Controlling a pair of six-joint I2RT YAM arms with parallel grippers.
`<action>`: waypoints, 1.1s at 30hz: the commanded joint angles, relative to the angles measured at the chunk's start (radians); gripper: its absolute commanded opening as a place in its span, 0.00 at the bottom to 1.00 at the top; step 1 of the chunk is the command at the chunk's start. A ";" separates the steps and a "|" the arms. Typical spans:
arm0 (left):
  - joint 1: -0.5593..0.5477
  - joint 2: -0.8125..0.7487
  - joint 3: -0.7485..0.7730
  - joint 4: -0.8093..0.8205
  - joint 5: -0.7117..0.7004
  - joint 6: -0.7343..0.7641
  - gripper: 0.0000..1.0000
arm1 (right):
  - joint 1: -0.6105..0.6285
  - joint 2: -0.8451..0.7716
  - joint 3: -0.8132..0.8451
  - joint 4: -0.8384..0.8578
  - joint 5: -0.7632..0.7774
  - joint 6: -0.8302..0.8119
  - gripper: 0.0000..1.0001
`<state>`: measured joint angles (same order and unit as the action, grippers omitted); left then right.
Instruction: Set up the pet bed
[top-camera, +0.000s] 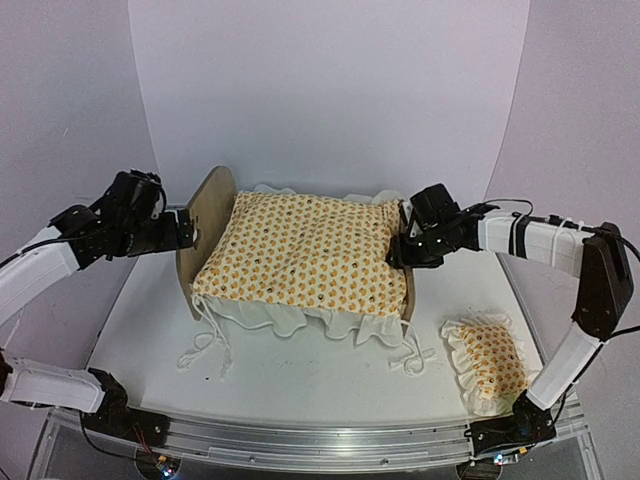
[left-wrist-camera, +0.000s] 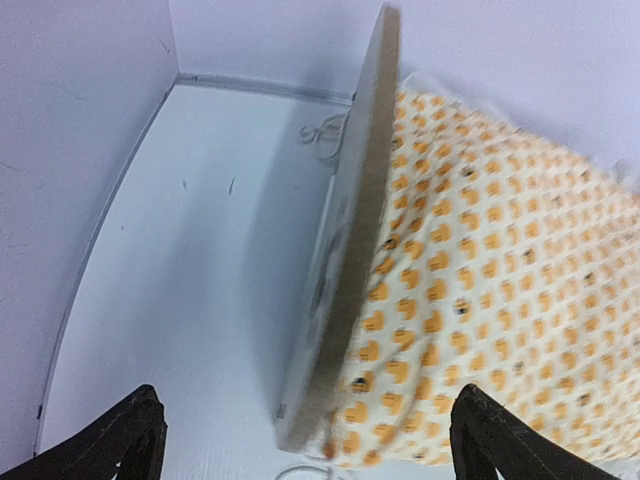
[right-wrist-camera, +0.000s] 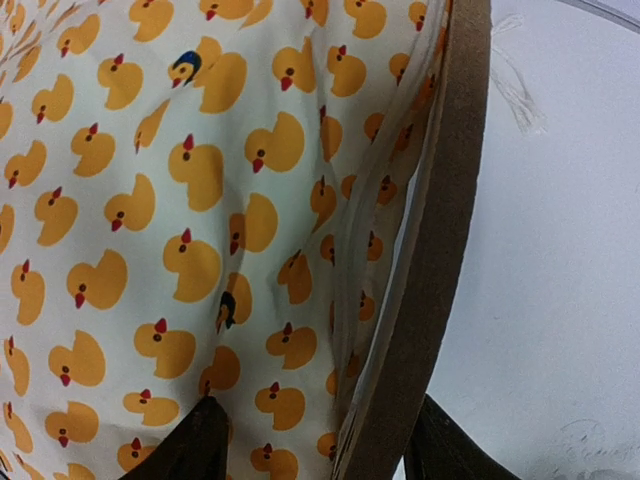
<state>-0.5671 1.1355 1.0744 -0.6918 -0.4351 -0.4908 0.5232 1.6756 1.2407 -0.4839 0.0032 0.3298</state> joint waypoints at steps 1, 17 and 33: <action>0.005 -0.119 0.050 -0.012 0.062 -0.062 0.99 | 0.268 -0.127 -0.077 0.188 -0.068 0.205 0.63; 0.007 -0.224 -0.155 -0.140 0.136 -0.593 0.92 | 0.072 -0.148 0.053 0.244 -0.320 -0.128 0.98; 0.007 -0.451 -0.571 0.241 0.168 -0.800 0.94 | 0.024 0.593 0.642 0.299 -0.890 0.094 0.95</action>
<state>-0.5617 0.6987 0.5823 -0.6964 -0.3328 -1.2633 0.5488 2.1994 1.7748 -0.2390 -0.6731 0.3466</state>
